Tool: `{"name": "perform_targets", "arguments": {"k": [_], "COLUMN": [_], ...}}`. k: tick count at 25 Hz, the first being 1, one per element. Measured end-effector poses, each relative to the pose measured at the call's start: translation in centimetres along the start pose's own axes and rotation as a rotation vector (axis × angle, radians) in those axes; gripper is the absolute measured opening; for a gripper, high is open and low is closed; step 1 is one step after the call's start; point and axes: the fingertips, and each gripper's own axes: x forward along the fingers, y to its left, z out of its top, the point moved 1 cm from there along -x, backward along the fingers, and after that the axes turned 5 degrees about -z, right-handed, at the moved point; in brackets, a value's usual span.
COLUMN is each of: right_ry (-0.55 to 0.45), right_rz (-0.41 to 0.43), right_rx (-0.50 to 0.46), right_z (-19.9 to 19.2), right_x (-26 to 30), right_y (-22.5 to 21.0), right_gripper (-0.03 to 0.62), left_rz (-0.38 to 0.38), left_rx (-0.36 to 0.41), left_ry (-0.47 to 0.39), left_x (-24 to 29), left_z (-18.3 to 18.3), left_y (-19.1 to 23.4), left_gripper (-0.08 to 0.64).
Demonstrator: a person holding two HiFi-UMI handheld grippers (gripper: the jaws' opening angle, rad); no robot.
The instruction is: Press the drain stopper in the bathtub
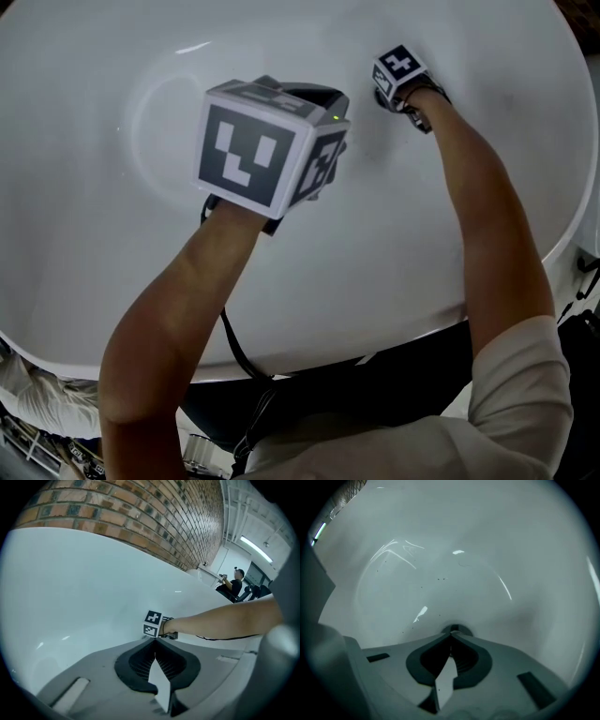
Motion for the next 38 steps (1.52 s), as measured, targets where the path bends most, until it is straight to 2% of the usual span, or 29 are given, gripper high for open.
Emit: {"name": "perform_targets", "arguments": {"k": [7, 19, 30, 38], "right_ry": [0.041, 0.081, 0.065, 0.029], "right_rz": [0.005, 0.032, 0.018, -0.004], "right_rx": [0.006, 0.013, -0.001, 0.031], "right_z": [-1.1, -1.2, -0.7, -0.7], "right_x": [2.0, 2.6, 2.3, 2.5], "right_y": [0.0, 0.2, 0.3, 0.3], "right_gripper": [0.015, 0.017, 0.018, 0.018], "left_rz": [-0.033, -0.082, -0.086, -0.091], "left_rx": [-0.043, -0.182, -0.213, -0.234], "left_ry": [0.049, 0.077, 0.096, 0.113], "left_x": [2.4, 4.9, 5.9, 6.0], "left_z": [-1.5, -4.7, -6.7, -7.6], "left_y": [0.9, 1.9, 2.6, 2.7], "left_gripper": [0.009, 0.009, 0.009, 0.009]}}
